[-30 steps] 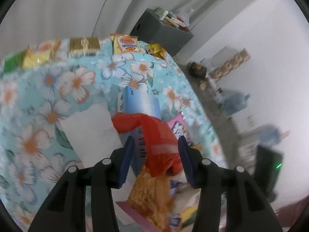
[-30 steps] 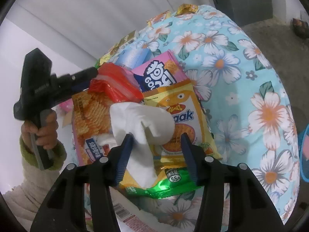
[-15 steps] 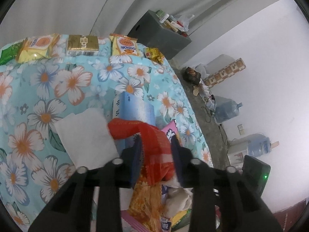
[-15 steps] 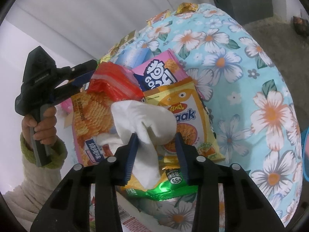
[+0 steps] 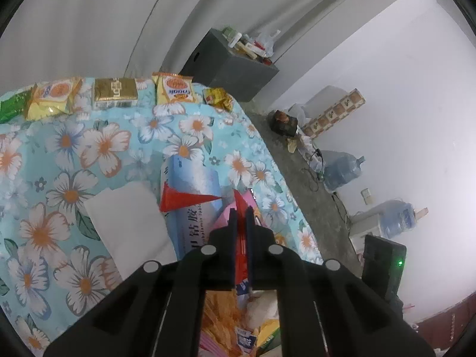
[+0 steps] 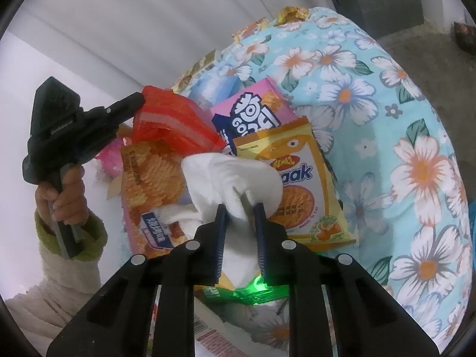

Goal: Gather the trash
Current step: 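Grasp the red wrapper with the left gripper while the right grasps the white tissue, then carry the red wrapper and white tissue over the blue wastebasket with both grippers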

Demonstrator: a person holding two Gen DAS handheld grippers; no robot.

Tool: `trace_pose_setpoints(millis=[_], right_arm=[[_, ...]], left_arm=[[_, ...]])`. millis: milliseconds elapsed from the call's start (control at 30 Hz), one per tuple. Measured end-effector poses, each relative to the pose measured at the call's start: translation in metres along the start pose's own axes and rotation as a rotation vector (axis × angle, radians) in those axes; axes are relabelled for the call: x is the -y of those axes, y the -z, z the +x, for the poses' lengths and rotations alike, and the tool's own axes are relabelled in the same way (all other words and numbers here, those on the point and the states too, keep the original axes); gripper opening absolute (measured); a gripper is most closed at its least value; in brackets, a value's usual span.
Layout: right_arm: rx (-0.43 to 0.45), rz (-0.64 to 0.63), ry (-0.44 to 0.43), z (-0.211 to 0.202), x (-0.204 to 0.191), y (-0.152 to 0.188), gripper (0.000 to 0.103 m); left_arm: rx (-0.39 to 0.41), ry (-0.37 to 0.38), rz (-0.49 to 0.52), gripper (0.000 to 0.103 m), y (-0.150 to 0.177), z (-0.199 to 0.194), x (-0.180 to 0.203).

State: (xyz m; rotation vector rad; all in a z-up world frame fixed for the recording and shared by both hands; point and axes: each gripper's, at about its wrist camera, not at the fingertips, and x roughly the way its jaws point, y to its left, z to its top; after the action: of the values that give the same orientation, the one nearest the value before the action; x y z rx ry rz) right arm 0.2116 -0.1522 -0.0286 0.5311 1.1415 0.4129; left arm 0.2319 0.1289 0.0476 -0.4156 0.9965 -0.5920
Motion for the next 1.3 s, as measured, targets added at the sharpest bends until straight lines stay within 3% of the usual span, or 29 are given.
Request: trace_pose_setpoints(millis=[333,667,1300], right_arm=[[0.032,0.026,-0.083,-0.016,-0.003,0.004,0.005],[0.087,0.040,-0.218,-0.040,-0.013,0.005,0.004],[0.234,0.051,-0.346,-0.083,-0.021,0.003,0.003]], left_arm=[[0.085,-0.006,0.043,0.002,0.003,-0.039,0.016],[0.177,-0.013,0.111,0.001,0.004,-0.076,0.041],[0.235,0.025,0.165,0.000,0.004,-0.091,0.078]])
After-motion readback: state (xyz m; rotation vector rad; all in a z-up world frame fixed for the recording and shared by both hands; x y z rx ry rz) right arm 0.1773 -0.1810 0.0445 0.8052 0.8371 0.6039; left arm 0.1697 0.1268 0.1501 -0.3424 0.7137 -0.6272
